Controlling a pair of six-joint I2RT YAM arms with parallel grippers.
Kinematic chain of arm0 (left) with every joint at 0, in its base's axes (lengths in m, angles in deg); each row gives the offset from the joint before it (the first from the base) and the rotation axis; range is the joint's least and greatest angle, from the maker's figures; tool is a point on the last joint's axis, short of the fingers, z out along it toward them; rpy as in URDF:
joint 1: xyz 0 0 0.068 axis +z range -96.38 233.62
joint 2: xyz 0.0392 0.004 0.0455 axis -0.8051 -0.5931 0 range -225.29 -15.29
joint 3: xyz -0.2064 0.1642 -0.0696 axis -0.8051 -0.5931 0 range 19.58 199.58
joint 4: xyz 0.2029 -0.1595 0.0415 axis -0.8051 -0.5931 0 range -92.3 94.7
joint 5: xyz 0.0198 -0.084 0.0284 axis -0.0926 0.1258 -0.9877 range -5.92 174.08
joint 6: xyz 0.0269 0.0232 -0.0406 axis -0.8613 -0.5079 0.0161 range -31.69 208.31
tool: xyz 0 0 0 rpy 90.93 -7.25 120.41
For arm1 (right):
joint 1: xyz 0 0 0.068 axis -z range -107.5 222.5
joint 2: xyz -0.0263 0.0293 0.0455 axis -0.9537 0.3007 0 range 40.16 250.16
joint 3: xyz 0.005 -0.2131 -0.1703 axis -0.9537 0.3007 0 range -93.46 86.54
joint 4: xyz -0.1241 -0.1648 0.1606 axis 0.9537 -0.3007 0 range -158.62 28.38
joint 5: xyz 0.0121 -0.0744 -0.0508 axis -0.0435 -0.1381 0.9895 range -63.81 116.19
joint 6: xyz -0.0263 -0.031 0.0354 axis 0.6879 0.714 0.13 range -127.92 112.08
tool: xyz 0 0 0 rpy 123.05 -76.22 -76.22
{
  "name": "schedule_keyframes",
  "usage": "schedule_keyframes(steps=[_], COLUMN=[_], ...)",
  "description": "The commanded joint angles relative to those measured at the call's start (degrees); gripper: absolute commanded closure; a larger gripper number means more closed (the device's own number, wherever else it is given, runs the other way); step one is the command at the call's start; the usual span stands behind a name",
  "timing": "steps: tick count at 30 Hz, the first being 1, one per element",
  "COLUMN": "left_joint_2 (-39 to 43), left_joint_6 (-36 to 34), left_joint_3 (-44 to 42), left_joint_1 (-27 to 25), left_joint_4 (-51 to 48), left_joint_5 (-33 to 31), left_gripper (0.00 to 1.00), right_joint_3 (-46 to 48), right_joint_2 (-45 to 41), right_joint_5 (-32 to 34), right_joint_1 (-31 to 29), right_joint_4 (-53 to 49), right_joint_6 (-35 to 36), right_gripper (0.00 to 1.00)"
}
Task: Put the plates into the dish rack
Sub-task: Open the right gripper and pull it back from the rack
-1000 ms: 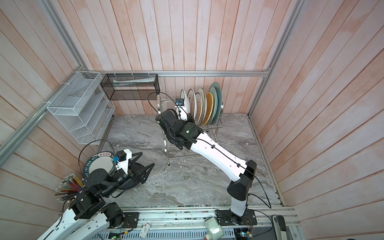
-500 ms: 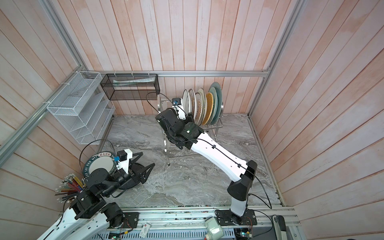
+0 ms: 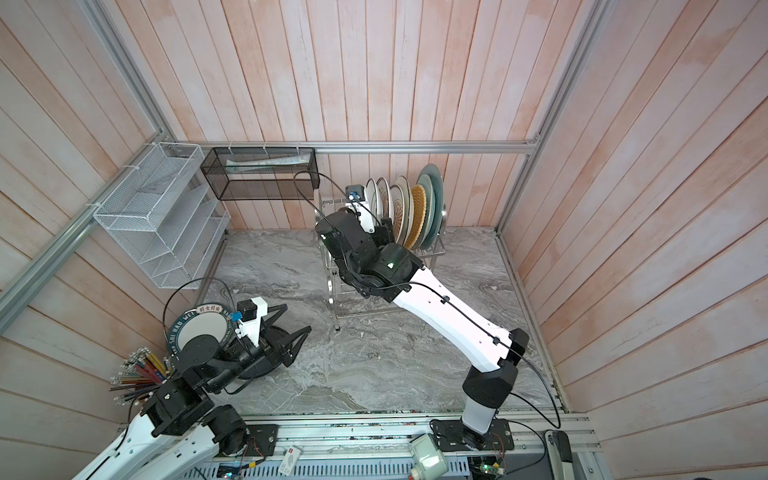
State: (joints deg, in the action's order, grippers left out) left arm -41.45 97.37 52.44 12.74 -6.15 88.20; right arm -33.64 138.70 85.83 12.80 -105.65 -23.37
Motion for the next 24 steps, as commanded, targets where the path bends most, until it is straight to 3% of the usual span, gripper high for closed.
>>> schedule_keyframes(steps=[1, 6, 9, 13, 18, 24], left_joint_2=[-0.3, -0.7, -1.7, -1.7, 1.3, 11.5], left_joint_6=[0.4, 4.5, 12.6, 26.3, 47.0, 74.8], left_joint_3=[0.0, -0.4, 0.0, 0.9, 0.1, -2.1], left_joint_1=[0.3, -0.3, -0.3, -0.2, -0.1, -0.2], left_joint_4=[-0.8, -1.4, -4.8, -13.4, -25.6, -44.9], left_joint_5=[-1.4, -4.5, -7.8, -11.2, -13.6, -22.6], left_gripper=[0.00, 0.00, 0.00, 0.00, 0.00, 0.00], right_joint_3=[-0.7, 5.8, 12.8, 22.9, 34.9, 42.3], right_joint_2=[-3.2, -9.1, -14.7, -22.5, -30.6, -35.4], right_joint_5=[-0.1, -3.1, -7.5, -14.5, -21.9, -26.7], right_joint_1=[-1.7, -3.1, -3.4, -3.5, -3.5, -3.4], right_joint_4=[3.9, 8.7, 12.1, 15.1, 18.0, 18.7], right_joint_6=[3.4, 5.8, 5.9, 6.3, 3.8, 1.5], right_gripper=[0.24, 0.17, 0.13, 0.05, 0.02, 0.02])
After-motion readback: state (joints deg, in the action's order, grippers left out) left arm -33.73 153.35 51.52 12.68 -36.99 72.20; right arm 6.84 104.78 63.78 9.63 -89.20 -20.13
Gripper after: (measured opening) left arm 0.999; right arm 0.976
